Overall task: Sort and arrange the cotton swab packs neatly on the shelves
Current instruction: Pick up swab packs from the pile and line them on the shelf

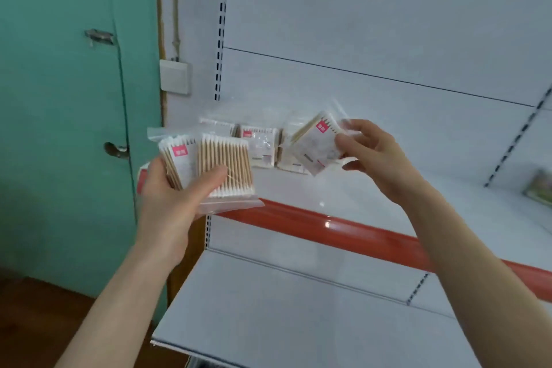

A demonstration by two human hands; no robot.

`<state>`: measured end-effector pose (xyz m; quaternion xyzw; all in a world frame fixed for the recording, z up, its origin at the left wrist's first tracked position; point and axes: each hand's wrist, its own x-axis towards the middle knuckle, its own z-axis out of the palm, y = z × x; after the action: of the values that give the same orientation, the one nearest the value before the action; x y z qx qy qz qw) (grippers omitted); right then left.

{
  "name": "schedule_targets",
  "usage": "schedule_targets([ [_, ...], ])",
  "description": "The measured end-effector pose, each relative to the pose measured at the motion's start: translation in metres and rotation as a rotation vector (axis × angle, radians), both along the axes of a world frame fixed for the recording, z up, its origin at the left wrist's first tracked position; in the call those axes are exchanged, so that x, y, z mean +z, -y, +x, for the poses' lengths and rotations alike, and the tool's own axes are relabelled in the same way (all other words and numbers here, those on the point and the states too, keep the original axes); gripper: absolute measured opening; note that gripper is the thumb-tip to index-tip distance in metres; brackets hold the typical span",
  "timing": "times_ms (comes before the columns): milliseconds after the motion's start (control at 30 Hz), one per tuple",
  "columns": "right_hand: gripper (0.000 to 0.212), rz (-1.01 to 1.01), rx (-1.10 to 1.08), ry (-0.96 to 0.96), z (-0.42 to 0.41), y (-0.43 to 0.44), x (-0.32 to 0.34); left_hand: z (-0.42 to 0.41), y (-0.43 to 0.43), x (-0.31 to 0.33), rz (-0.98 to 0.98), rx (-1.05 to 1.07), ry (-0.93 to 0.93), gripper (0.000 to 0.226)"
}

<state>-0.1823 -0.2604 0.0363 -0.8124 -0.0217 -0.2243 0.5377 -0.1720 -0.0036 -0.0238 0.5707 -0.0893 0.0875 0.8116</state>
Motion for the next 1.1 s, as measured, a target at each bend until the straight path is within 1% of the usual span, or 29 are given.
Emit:
schedule_targets([
  [133,0.021,-0.138,-0.270,-0.004,0.002,0.057,0.003,0.016,0.023,0.004,0.008,-0.049,0.016,0.061],
  [200,0.022,-0.224,-0.353,-0.020,0.015,0.077,0.001,0.022,0.032,0.005,0.006,-0.061,0.025,0.059],
  [333,0.021,-0.427,-0.400,-0.073,0.053,0.094,0.003,0.036,0.041,0.008,-0.001,-0.062,0.052,0.061],
  [567,0.024,-0.627,-0.382,-0.135,0.110,0.093,-0.007,0.049,0.045,0.012,-0.017,-0.037,0.093,0.061],
  [800,0.032,-0.657,-0.433,-0.166,0.119,0.095,-0.015,0.052,0.060,0.005,-0.020,-0.041,0.097,0.055],
  [900,0.046,-0.670,-0.452,-0.189,0.112,0.094,-0.012,0.051,0.065,0.003,-0.018,-0.073,0.099,0.062],
  [967,0.053,-0.677,-0.508,-0.185,0.102,0.092,-0.004,0.052,0.068,0.004,-0.025,-0.107,0.101,0.060],
  [1000,0.053,-0.666,-0.543,-0.151,0.096,0.090,0.001,0.052,0.069,0.005,-0.025,-0.130,0.107,0.057],
  [1033,0.050,-0.636,-0.569,-0.076,0.089,0.087,0.007,0.052,0.071,0.006,-0.020,-0.149,0.112,0.054],
  [1100,0.032,-0.499,-0.551,0.134,0.073,0.073,0.017,0.054,0.074,0.008,-0.006,-0.178,0.118,0.053],
])
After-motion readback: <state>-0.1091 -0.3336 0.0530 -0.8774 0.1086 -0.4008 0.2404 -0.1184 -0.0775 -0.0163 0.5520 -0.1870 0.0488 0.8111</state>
